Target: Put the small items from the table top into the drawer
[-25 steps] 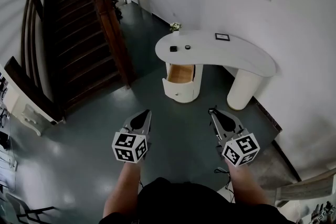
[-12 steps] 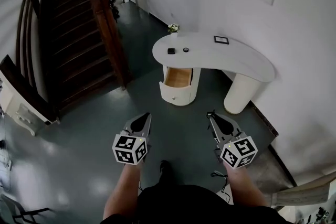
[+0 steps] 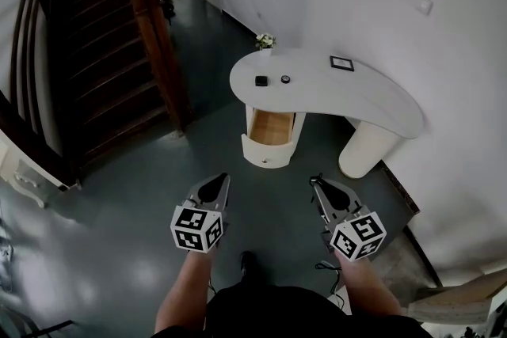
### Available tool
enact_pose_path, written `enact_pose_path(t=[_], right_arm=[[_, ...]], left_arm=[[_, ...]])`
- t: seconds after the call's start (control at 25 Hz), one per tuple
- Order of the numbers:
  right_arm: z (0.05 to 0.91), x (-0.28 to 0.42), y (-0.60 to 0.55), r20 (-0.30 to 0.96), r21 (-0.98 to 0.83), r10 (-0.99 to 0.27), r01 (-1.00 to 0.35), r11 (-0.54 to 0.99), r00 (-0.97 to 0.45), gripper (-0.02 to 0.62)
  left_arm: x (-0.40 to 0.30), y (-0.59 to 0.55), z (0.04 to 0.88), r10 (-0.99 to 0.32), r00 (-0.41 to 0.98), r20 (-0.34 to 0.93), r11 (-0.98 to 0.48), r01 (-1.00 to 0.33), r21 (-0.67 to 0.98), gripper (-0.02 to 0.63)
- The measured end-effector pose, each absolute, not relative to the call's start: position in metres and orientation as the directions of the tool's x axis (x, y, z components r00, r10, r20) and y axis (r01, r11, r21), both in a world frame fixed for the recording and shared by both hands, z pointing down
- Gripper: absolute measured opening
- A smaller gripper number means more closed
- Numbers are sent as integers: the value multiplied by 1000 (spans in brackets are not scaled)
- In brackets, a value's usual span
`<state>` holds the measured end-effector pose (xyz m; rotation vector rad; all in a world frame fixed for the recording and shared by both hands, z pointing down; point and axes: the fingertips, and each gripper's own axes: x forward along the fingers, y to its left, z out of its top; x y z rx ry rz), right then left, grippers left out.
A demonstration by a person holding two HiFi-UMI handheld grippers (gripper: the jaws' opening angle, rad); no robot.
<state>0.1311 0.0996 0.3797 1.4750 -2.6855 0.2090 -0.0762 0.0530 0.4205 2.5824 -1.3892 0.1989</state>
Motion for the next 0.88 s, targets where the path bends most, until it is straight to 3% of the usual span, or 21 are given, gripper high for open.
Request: enact_pose_path(t=[0.88], right_arm=[[390, 43, -29, 179, -69, -814, -832, 550, -553, 29]], left_arm=[[-152, -66, 437, -801, 562, 204, -540, -827, 156, 11]])
